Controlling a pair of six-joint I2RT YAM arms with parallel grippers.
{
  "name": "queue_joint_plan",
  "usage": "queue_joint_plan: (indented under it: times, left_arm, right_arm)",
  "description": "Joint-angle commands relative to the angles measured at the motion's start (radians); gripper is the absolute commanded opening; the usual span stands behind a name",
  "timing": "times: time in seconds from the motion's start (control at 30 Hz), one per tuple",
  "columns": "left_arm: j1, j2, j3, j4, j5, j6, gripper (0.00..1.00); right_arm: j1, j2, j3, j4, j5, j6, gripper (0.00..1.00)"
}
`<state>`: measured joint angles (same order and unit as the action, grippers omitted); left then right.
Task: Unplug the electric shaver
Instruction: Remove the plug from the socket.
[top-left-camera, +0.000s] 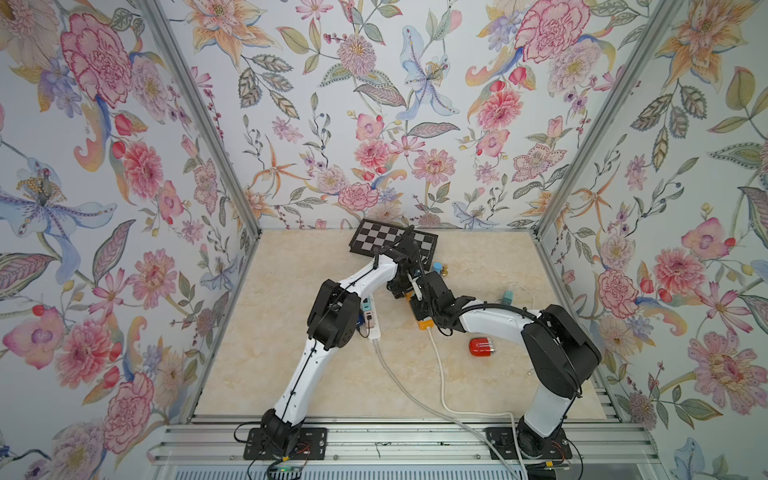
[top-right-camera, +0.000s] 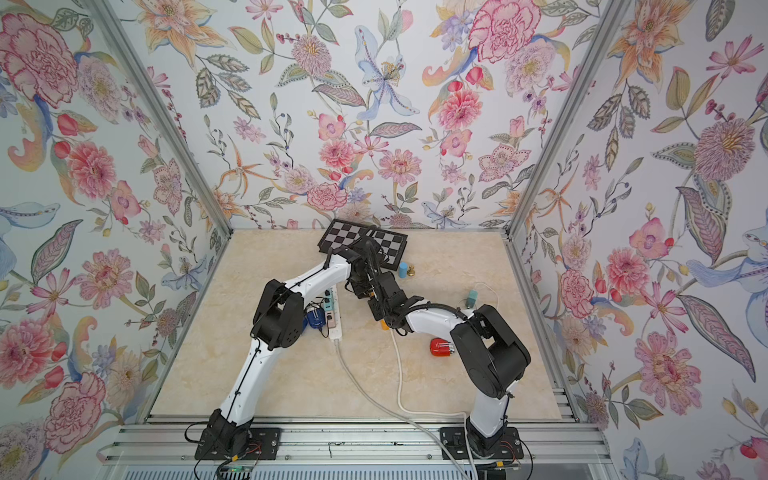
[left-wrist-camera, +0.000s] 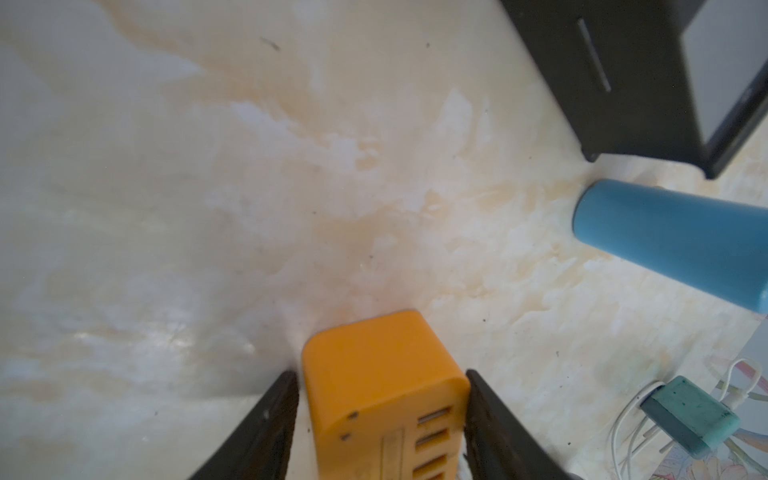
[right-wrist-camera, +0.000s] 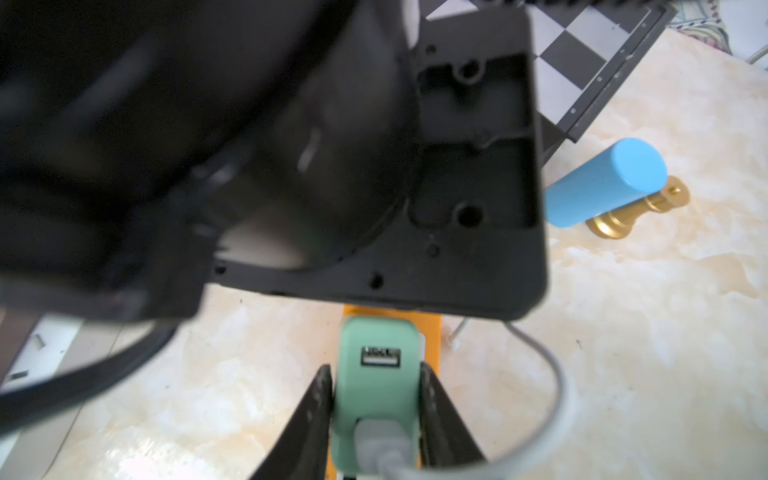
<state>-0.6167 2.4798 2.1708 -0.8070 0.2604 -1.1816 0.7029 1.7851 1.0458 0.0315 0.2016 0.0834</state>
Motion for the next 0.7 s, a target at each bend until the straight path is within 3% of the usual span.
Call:
queue_joint_plan:
  times: [0.0,0.27,0.37,0.67]
  left_arm:
    - [-0.021,0.035,0.021,-0.02,0.009,-0.013,0.57]
    - [-0.023,0.054,0.048,-0.023,0.007,-0.014,0.41]
    - [-0.024,0.06,0.054,-0.027,0.01,-0.012,0.39]
    - [-0.033,0.098,0.101,-0.07,0.025,0.004,0.34]
  right_arm:
    - [0.016,0.027,-0.02,-0.002,-0.016,-0.023,0.36]
    - [0.021,0.037,-0.006,0.002,-0.011,-0.051,0.31]
    - [0.028,0.037,-0.006,0.01,-0.008,-0.062,0.23]
    - [0.066,0.004,-0.035,0.058,0.078,-0.086,0.21]
